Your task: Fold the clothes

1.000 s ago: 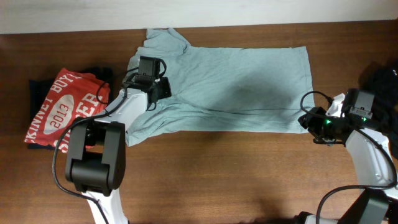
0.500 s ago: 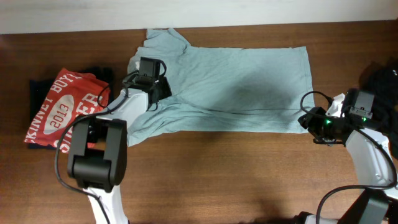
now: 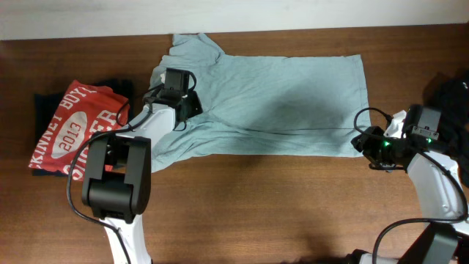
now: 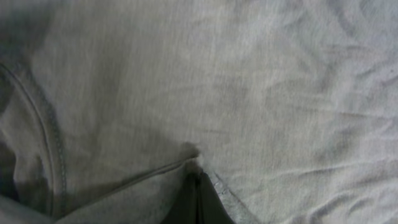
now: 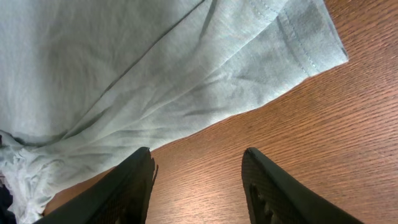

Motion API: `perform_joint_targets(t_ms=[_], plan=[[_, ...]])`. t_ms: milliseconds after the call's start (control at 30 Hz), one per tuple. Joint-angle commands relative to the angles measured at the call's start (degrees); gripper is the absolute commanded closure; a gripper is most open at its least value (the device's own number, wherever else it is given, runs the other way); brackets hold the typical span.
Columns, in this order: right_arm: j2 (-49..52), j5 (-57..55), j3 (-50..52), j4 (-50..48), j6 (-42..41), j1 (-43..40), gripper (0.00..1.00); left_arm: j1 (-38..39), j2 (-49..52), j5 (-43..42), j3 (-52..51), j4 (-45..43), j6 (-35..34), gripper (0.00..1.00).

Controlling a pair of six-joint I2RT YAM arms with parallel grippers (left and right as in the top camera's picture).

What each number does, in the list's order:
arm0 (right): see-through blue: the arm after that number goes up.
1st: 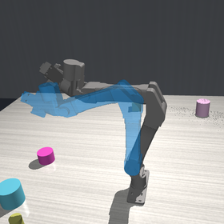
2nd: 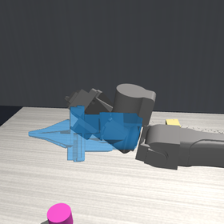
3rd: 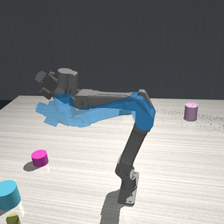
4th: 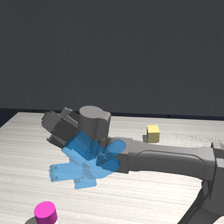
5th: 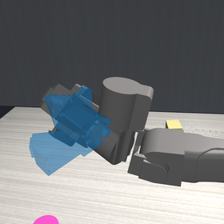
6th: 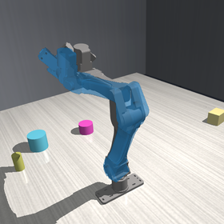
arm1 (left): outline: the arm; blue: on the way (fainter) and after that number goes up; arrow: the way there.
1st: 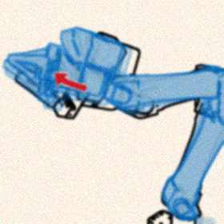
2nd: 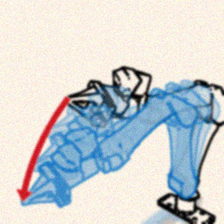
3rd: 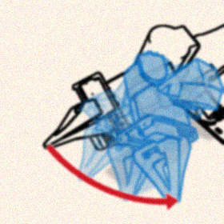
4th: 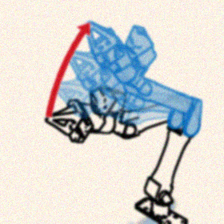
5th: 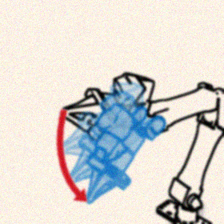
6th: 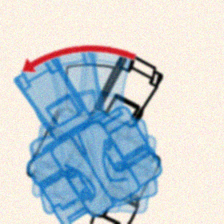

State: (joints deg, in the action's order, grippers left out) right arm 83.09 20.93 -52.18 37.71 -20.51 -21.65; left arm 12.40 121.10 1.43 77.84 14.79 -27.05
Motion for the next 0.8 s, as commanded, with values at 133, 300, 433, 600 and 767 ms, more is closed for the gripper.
perform_joint_targets(t_ms=[133, 300, 433, 600, 767], plan=[[-0.28, 0.5, -0.63, 0.04, 0.81, 0.37, 0.5, -0.2, 1.25, -1.22, 5.97, 4.94, 1.92, 0.99], [-0.28, 0.5, -0.63, 0.04, 0.81, 0.37, 0.5, -0.02, 1.25, -1.27, 8.72, 7.04, 2.51, 1.0], [-0.28, 0.48, -0.63, 0.02, 0.81, 0.37, 0.5, 0.57, 1.25, -0.76, 9.01, 7.17, 3.13, 1.0], [-0.28, 0.5, -0.63, 0.02, 0.81, 0.37, 0.5, 0.44, 1.46, 0.02, 8.98, 10.21, -0.81, 0.95], [-0.28, 0.5, -0.63, 0.04, 0.81, 0.37, 0.5, 0.44, 2.67, -0.15, 8.98, 10.4, -0.81, 0.79]])
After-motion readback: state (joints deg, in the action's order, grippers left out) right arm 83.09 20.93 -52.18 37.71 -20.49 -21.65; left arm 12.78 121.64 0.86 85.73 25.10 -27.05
